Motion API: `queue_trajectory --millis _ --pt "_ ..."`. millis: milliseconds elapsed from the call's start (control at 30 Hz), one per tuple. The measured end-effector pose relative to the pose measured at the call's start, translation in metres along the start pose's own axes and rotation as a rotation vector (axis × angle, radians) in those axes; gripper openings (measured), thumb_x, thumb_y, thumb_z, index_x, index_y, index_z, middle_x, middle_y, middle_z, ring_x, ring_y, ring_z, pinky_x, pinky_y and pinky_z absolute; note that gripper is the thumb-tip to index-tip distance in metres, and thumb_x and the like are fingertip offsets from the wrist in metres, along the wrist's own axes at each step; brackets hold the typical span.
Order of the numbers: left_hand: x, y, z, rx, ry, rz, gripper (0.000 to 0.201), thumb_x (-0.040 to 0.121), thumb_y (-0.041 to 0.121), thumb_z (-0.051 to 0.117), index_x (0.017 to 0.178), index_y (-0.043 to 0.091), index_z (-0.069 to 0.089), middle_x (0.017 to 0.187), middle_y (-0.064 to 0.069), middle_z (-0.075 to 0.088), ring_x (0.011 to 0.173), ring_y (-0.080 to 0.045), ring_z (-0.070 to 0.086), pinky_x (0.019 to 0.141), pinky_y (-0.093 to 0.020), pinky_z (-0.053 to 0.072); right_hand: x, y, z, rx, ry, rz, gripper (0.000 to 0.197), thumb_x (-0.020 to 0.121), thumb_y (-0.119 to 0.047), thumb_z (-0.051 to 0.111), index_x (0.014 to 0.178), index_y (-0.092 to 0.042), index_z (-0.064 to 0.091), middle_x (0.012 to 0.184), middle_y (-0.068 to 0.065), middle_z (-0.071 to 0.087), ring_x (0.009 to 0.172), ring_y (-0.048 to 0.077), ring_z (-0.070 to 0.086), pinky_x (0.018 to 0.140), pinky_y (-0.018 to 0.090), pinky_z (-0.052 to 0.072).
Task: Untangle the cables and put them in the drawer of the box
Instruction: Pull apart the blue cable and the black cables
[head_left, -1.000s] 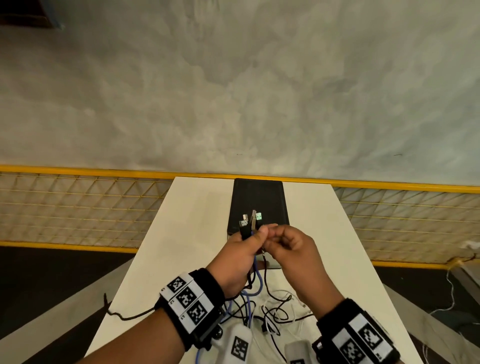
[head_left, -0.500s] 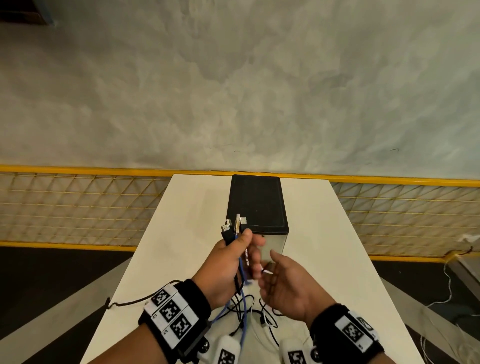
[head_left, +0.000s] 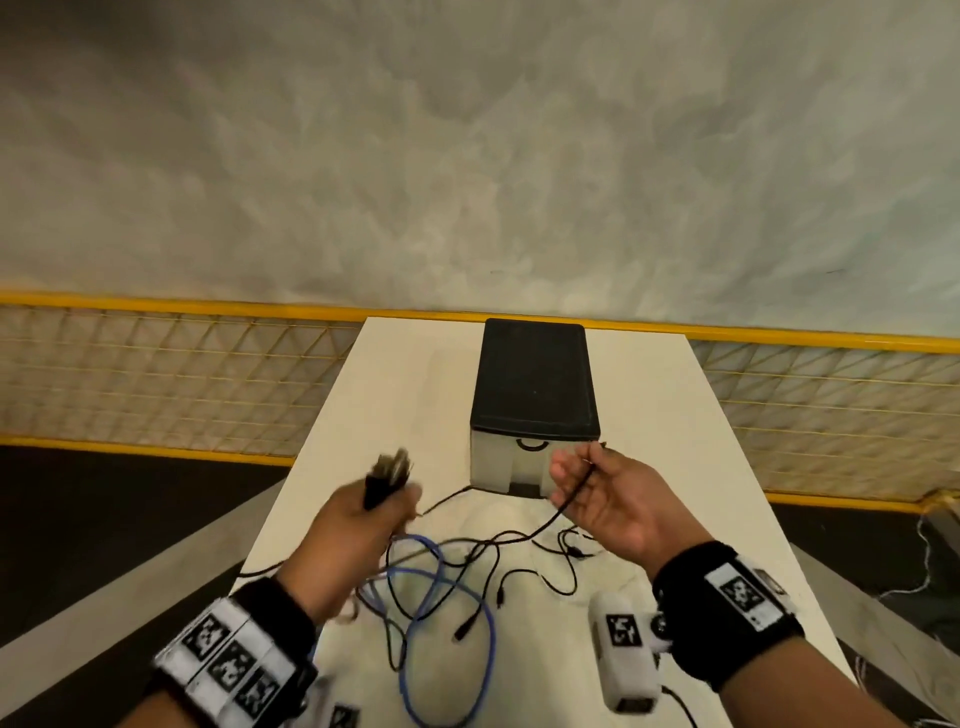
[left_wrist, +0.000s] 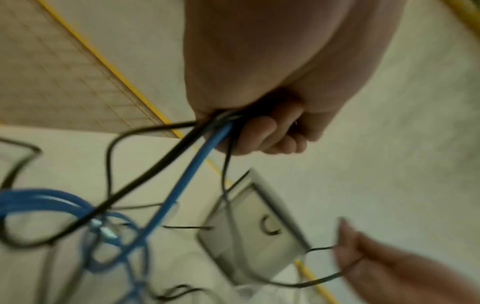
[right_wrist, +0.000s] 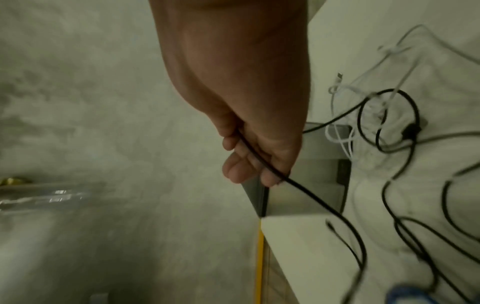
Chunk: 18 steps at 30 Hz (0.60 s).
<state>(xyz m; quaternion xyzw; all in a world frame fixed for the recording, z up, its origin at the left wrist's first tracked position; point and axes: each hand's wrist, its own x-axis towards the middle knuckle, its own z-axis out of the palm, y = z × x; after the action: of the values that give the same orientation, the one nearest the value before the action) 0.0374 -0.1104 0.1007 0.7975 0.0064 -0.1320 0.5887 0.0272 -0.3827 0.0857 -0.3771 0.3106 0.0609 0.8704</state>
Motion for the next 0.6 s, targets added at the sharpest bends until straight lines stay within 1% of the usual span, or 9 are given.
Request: queue_trajectory --millis 33,100,167,267,333,367,433,467,600 --pt "0.004 0.013 0.011 -0.053 0.047 0.064 0.025 0.094 0.028 0.063 0.074 0.013 0.064 0.044 0.011 0.055 0.036 0.0 0.045 0.049 -0.026 0.033 -0.004 0.009 0.007 -0.031 -0.033 0.0 0.028 0.103 -0.028 0.04 0.087 -0.015 0.059 0.081 0.009 0.075 0.073 0.022 0.072 0.078 0.042 0.051" --pt "0.012 0.037 0.036 -0.03 0.006 0.201 0.018 0.093 0.028 0.065 0.08 0.017 0.068 0.053 0.014 0.062 0.045 0.003 0.051 0.054 -0.024 0.04 -0.012 0.022 0.021 -0.057 -0.098 0.002 0.026 0.102 -0.027 0.042 0.088 -0.014 0.06 0.091 0.012 0.074 0.081 0.025 0.073 0.081 0.044 0.05" --pt "0.018 0.046 0.06 0.05 -0.109 0.29 0.01 0.087 0.031 0.07 0.088 0.021 0.071 0.075 0.011 0.073 0.068 0.0 0.064 0.072 -0.027 0.052 -0.02 0.029 0.032 -0.069 -0.165 0.001 0.025 0.102 -0.025 0.042 0.097 -0.011 0.063 0.099 0.015 0.072 0.087 0.028 0.071 0.082 0.043 0.053" --pt "0.018 0.044 0.079 0.037 -0.12 0.305 0.025 0.074 0.029 0.071 0.099 0.024 0.072 0.092 0.004 0.076 0.09 -0.012 0.071 0.087 -0.04 0.057 -0.026 0.026 0.039 0.003 -0.226 -0.009 0.027 0.102 -0.022 0.043 0.118 -0.007 0.06 0.108 0.021 0.071 0.089 0.029 0.073 0.073 0.039 0.061" --pt "0.019 0.042 0.083 -0.029 -0.108 0.284 0.027 0.071 0.024 0.073 0.098 0.024 0.072 0.089 0.003 0.076 0.088 -0.014 0.072 0.087 -0.041 0.058 -0.028 0.024 0.037 0.008 -0.25 -0.013 0.029 0.103 -0.022 0.042 0.121 -0.008 0.06 0.112 0.022 0.071 0.092 0.029 0.073 0.075 0.04 0.061" --pt "0.02 0.041 0.084 -0.05 -0.109 0.277 0.026 0.071 0.021 0.076 0.097 0.024 0.072 0.085 0.004 0.075 0.085 -0.014 0.072 0.085 -0.04 0.059 -0.028 0.025 0.036 -0.001 -0.261 -0.009 0.031 0.103 -0.022 0.041 0.123 -0.008 0.059 0.115 0.021 0.07 0.097 0.029 0.071 0.084 0.044 0.06" --pt "0.023 0.039 0.083 -0.063 -0.095 0.27 0.026 0.074 0.01 0.079 0.095 0.023 0.07 0.077 0.005 0.072 0.076 -0.012 0.07 0.076 -0.032 0.059 -0.024 0.031 0.034 -0.033 -0.262 0.01 0.035 0.103 -0.024 0.041 0.128 -0.01 0.059 0.119 0.019 0.069 0.107 0.031 0.064 0.107 0.051 0.043" --pt "0.024 0.038 0.081 -0.062 -0.09 0.261 0.027 0.075 0.005 0.078 0.094 0.022 0.068 0.074 0.005 0.071 0.074 -0.01 0.07 0.072 -0.027 0.057 -0.022 0.035 0.033 -0.046 -0.249 0.023 0.035 0.102 -0.024 0.041 0.128 -0.01 0.06 0.116 0.018 0.07 0.106 0.031 0.062 0.11 0.052 0.037" --pt "0.023 0.031 0.072 -0.037 -0.194 0.23 0.029 0.074 -0.006 0.074 0.08 0.021 0.066 0.065 0.012 0.068 0.063 -0.001 0.063 0.068 -0.018 0.052 -0.017 0.029 0.032 -0.038 -0.211 0.053 0.025 0.097 -0.025 0.046 0.106 -0.01 0.064 0.098 0.014 0.072 0.08 0.025 0.067 0.083 0.045 0.046"
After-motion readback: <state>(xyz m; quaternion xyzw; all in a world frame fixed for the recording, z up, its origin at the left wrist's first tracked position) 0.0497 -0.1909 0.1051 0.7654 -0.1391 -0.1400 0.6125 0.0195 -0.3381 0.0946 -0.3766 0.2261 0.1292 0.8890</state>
